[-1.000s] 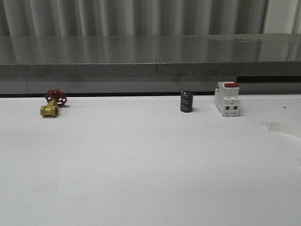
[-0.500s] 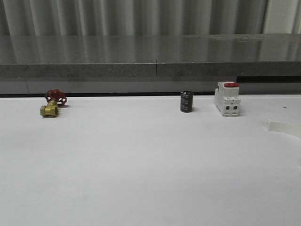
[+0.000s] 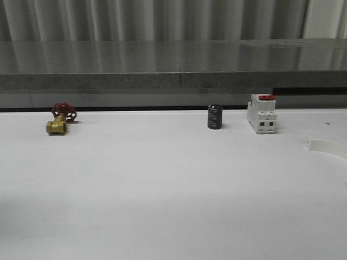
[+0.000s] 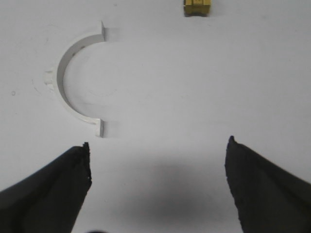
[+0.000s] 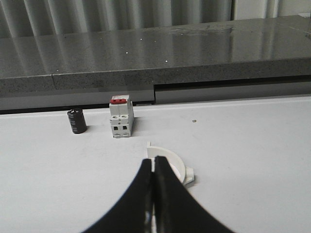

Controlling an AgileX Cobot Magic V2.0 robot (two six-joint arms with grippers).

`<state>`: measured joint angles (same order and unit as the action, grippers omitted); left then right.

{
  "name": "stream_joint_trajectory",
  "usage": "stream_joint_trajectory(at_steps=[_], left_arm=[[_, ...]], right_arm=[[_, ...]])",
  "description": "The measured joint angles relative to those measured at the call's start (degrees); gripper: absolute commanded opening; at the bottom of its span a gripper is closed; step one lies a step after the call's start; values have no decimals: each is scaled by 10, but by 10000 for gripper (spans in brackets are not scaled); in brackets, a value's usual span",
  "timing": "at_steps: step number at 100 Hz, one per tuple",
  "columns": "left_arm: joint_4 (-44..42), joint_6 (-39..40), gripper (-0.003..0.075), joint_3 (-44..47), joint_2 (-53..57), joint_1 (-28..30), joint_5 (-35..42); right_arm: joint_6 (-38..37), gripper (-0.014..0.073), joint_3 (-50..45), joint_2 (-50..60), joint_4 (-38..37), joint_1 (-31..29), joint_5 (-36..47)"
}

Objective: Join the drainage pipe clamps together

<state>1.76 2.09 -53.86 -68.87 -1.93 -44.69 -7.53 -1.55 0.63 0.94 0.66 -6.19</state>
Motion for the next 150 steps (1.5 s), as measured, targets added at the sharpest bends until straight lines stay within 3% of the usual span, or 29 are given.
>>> stream_joint_trajectory(at_steps=[27, 60, 104, 139, 150], left_arm=[[43, -101, 558, -108, -166, 84, -9], [46, -141, 558, -157, -314, 162, -10], [28, -164, 557, -240, -439, 172, 1], [18, -164, 556, -247, -478, 172, 20], [18, -164, 512, -247, -480, 172, 24]], right_arm=[[0, -68, 0, 0, 0, 0, 0], [0, -68, 0, 0, 0, 0, 0], [0, -68, 0, 0, 0, 0, 0], [0, -68, 0, 0, 0, 0, 0], [0, -68, 0, 0, 0, 0, 0]])
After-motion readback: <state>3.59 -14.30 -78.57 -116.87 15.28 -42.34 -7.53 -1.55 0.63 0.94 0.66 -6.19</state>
